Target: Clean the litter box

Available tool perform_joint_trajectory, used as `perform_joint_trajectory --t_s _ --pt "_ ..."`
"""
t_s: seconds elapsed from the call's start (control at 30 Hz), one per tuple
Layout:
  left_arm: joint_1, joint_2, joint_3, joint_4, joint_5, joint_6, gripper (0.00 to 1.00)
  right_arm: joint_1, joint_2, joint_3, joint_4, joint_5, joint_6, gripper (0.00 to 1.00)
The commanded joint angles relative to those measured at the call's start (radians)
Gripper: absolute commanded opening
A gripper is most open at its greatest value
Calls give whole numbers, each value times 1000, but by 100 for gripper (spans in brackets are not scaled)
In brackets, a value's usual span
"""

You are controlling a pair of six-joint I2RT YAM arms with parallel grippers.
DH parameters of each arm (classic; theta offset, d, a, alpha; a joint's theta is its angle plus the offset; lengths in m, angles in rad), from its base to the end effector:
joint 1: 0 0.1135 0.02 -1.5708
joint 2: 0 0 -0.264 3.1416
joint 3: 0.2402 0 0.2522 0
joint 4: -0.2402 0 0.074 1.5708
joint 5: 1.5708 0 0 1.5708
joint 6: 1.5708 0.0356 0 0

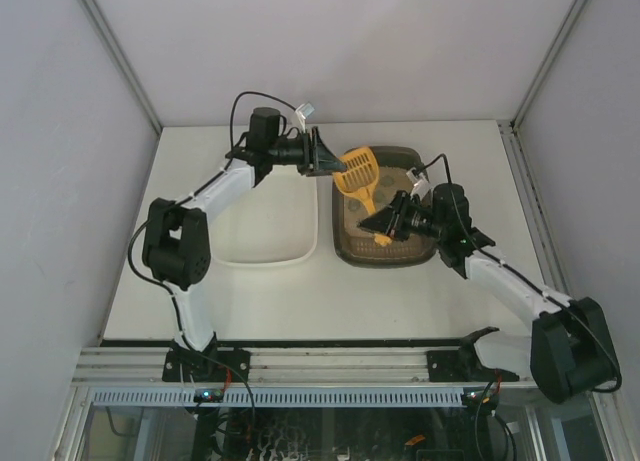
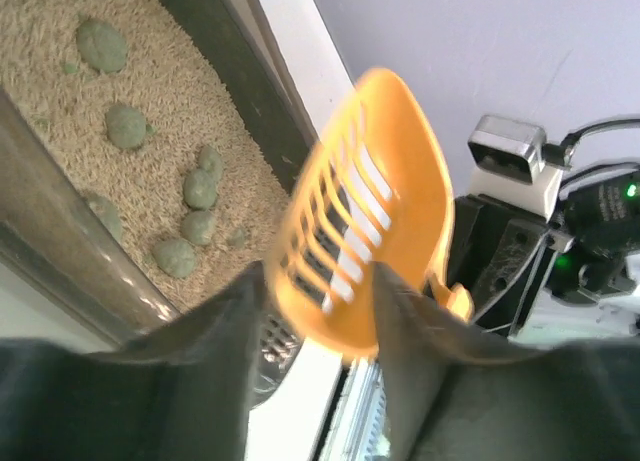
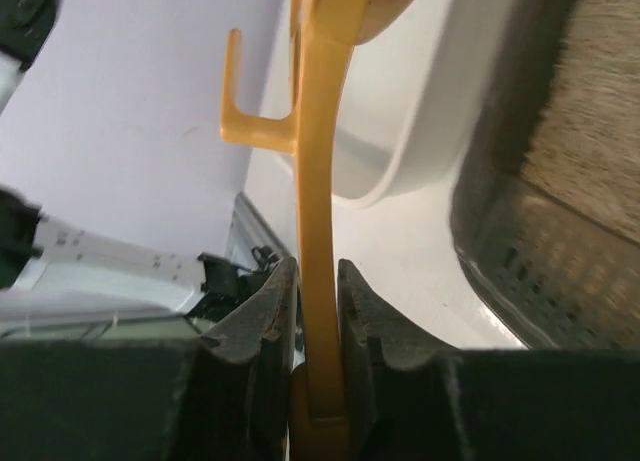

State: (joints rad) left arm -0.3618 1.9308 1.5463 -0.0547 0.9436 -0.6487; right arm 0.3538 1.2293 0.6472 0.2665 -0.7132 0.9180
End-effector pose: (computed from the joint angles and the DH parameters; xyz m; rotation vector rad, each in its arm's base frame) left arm 0.4092 -0.1857 0.2840 0.3673 2.1409 -1.5578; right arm 0.2406 0.1137 0.2464 0.0384 2.1118 1.4896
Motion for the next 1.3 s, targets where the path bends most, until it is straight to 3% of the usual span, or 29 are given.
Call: perform_joint_trajectory --t_s 0.0,0.03,0.07,0.17,0.23,0.43,0.57,0.8,1.27 --pt "17 -126 35 -121 -117 55 82 -9 -137 138 -483 250 -113 0" --pt "17 -145 43 -161 -193 73 95 -10 -150 183 -616 305 -144 0" --pt "18 -166 49 -191 -258 83 100 -12 -153 233 -743 361 -180 0" --pt "10 -197 100 -333 -567 37 100 -21 -140 339 -1005 489 -262 0" --pt "5 -203 128 -423 -779 -58 100 -44 -112 376 -1081 466 -312 0" --pt "-39 -249 9 -441 -1006 -296 100 -77 112 541 -1272 408 -440 0" --pt "-167 -230 35 -496 -1166 -273 100 -59 215 581 -1278 422 -474 0" --pt "-275 -169 86 -525 -1209 -290 100 -26 335 647 -1246 374 -498 0" --pt "-278 -61 130 -561 -1085 -327 97 23 503 741 -1186 279 -491 0"
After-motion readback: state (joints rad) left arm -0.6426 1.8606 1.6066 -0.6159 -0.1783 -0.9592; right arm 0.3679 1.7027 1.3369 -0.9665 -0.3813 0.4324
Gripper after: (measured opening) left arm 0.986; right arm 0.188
